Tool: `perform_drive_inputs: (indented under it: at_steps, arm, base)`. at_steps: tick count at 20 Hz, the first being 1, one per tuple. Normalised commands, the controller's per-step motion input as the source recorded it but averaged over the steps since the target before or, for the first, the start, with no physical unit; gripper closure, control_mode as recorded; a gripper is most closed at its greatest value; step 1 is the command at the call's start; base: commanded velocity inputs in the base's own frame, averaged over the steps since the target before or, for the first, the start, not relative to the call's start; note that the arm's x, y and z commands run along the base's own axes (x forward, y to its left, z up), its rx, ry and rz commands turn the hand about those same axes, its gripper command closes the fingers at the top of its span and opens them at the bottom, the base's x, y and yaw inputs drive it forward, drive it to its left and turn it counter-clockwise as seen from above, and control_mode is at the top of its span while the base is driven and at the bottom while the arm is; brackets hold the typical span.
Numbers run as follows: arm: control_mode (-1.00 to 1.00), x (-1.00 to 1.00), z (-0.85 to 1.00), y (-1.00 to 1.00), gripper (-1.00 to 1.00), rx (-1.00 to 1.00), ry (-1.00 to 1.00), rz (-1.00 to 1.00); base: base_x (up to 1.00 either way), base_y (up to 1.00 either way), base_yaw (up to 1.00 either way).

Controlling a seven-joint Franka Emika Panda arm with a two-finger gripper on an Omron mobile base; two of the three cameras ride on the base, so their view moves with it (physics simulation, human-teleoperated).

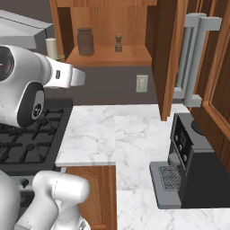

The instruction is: Pick the jar and candle from the dining table and place them in the open cabinet. Close the cabinet after placing the objects.

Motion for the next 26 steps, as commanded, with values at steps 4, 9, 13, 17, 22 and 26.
perform_drive_inputs:
  at_steps: [4, 9, 13, 17, 22, 26]
  arm:
    - [-1.0, 0.13, 0.08, 0.01, 1.0, 0.0, 0.0, 0.0]
    - [-1.0, 0.11, 0.06, 0.0, 1.0, 0.0, -0.03, 0.0]
    - [-1.0, 0.15, 0.02, 0.0, 1.0, 0.0, -0.05, 0.0]
    - [-1.0, 0.18, 0.01, 0.0, 1.0, 0.0, -0.06, 0.0]
    - [-1.0, 0.24, 0.01, 0.0, 1.0, 0.0, -0.03, 0.0]
    - [-1.0, 0.25, 0.01, 0.0, 1.0, 0.0, -0.02, 0.0]
  base:
    - [0.0, 0.0, 0.0]
    - [0.0, 0.0, 0.0]
    - [0.0, 0.0, 0.0]
    - [0.0, 0.0, 0.0]
    - [0.0, 0.0, 0.0]
    - [0.0, 0.0, 0.0]
